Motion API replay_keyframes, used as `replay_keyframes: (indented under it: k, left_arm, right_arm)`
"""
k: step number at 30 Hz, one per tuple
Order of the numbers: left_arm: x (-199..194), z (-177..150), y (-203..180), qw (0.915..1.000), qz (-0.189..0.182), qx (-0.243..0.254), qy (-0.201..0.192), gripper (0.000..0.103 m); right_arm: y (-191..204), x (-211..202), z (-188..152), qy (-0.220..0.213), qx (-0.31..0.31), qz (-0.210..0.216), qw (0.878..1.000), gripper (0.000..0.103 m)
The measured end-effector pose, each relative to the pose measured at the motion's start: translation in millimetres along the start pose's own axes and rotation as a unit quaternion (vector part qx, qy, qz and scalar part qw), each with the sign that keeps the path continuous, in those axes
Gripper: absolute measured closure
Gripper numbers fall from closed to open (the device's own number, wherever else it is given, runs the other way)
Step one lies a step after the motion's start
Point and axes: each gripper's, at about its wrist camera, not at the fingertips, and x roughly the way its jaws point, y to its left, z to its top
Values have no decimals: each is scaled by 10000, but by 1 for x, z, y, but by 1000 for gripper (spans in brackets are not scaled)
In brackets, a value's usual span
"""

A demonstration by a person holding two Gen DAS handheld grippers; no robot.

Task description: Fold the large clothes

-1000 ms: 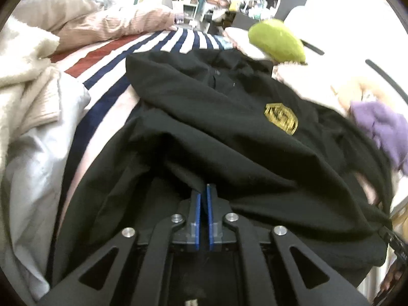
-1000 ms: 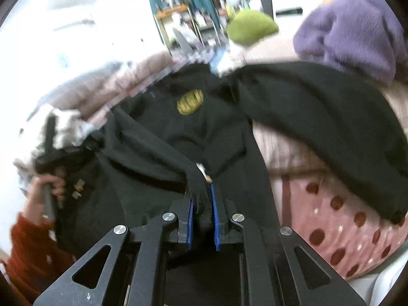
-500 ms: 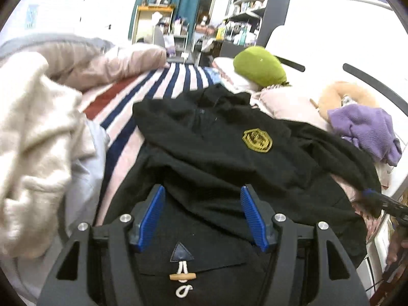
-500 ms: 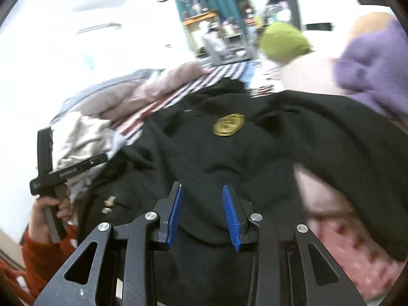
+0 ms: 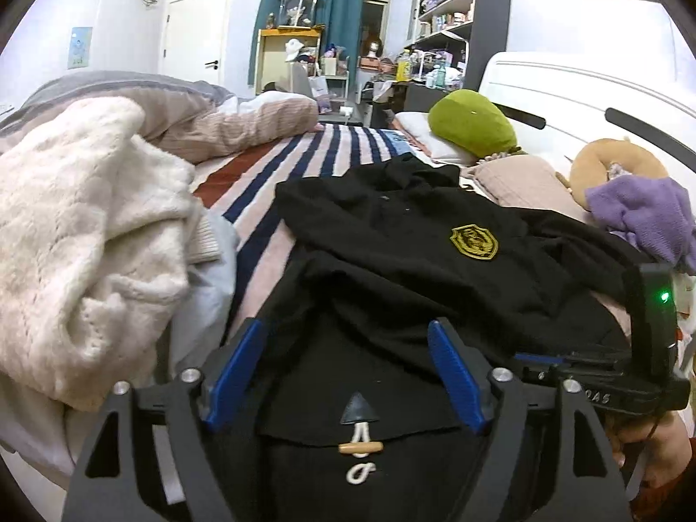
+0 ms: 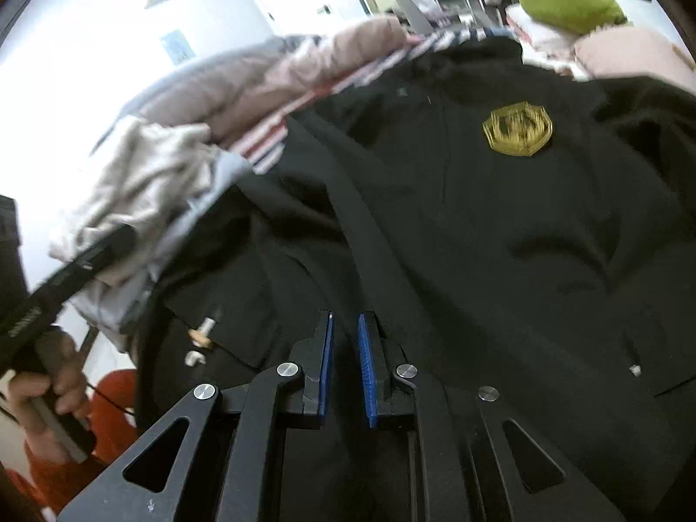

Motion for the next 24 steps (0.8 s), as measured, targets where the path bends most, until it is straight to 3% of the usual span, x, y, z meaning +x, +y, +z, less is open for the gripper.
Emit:
replay_keyframes:
  k: [7,10,12,17,24]
  left_arm:
    - [5,-3,7,9998,-167,-75,25,23]
    - [1,-2,2,9997,-231,-54,-20,22]
    - [-5,0,-4,9996,-277,-25,-88,20]
    - [-17,3,-23,9992,-354,70,-189,19]
    - [-35,7,-63,9975,-554,364,-245,16]
  right_arm:
    - [-6,1,-5,72,125,8,9999,96]
    - [-8,-21,-5,-153,135,32,9998,94]
    - [-13,-43,-5,-387,179,26,9991,83]
    - [-45,-114,-14,-1058,371,-429,9928,75]
    - [-114,-191,-57,-1724,1139,-1155,9716,53]
